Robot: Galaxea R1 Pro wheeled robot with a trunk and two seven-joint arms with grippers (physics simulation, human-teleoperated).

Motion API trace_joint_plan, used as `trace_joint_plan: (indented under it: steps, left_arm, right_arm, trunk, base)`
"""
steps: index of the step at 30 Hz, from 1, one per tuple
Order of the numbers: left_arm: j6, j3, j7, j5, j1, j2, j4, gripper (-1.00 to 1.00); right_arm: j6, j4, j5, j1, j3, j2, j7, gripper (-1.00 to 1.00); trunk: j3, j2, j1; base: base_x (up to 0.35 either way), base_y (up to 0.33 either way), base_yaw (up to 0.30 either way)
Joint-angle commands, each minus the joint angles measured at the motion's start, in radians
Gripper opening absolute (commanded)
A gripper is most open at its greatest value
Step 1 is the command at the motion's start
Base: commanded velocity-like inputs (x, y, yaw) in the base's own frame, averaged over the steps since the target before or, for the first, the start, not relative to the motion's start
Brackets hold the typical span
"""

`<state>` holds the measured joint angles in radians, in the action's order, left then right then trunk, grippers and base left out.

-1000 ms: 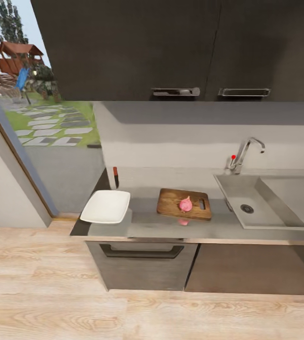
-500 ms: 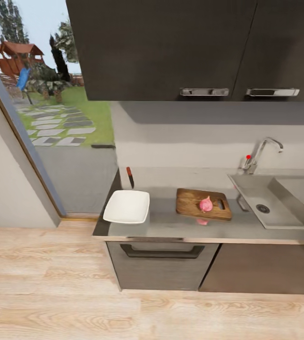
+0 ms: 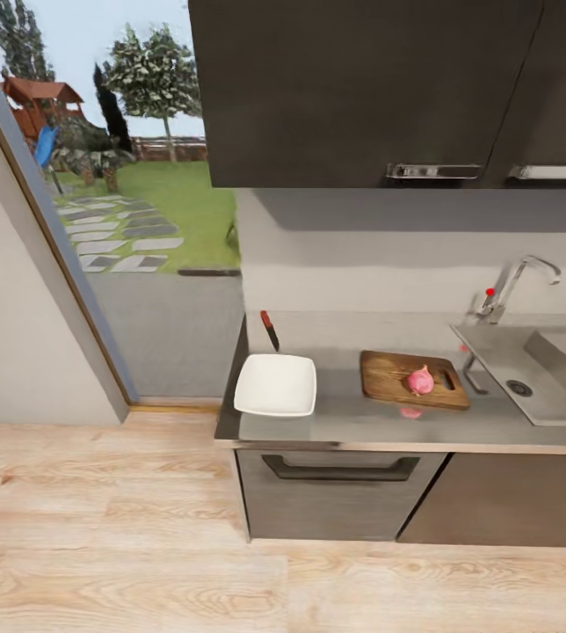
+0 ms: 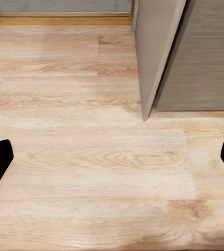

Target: In the kitchen, take the Vidalia onion out of the sink, dice it on the chopping board with the paring knife, put the diced onion into the bowl on the countertop, then place both the paring knife and the chopping board into the sink.

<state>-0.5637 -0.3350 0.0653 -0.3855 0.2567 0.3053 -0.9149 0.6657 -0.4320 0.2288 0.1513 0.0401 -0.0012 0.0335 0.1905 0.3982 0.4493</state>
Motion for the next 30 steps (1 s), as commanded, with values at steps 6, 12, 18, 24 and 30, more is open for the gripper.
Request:
trace_joint_plan:
  steps: [6,12,18,24,30]
  left_arm:
    - [-0.002,-0.006,0.007,-0.004,0.000,0.002,0.008,1.00]
    - [-0.002,-0.006,0.007,-0.004,0.000,0.000,0.018,1.00]
    - [-0.002,-0.006,0.007,-0.004,0.000,0.000,0.019,1.00]
    - [-0.002,-0.006,0.007,-0.004,0.000,0.000,0.019,1.00]
    - [-0.002,-0.006,0.007,-0.004,0.000,0.000,0.024,1.00]
  right_arm:
    - [0.002,-0.002,0.006,0.001,0.004,0.000,0.003,1.00]
    - [0.002,-0.002,0.006,0.001,0.004,0.000,0.004,1.00]
    - [0.002,-0.002,0.006,0.001,0.004,0.000,0.003,1.00]
    - [0.002,-0.002,0.006,0.001,0.004,0.000,0.003,1.00]
    - [0.002,-0.002,0.006,0.001,0.004,0.000,0.004,1.00]
  trunk:
    - [0.002,0.002,0.001]
    - [0.002,0.002,0.001]
    - [0.002,0.002,0.001]
    - [0.002,0.002,0.001]
    - [0.002,0.002,0.001]
  base:
    - [0.000,0.302,-0.074]
    - [0.026,0.302,-0.105]
    - [0.091,0.302,-0.107]
    - [0.110,0.302,-0.107]
    - [0.130,0.302,-0.107]
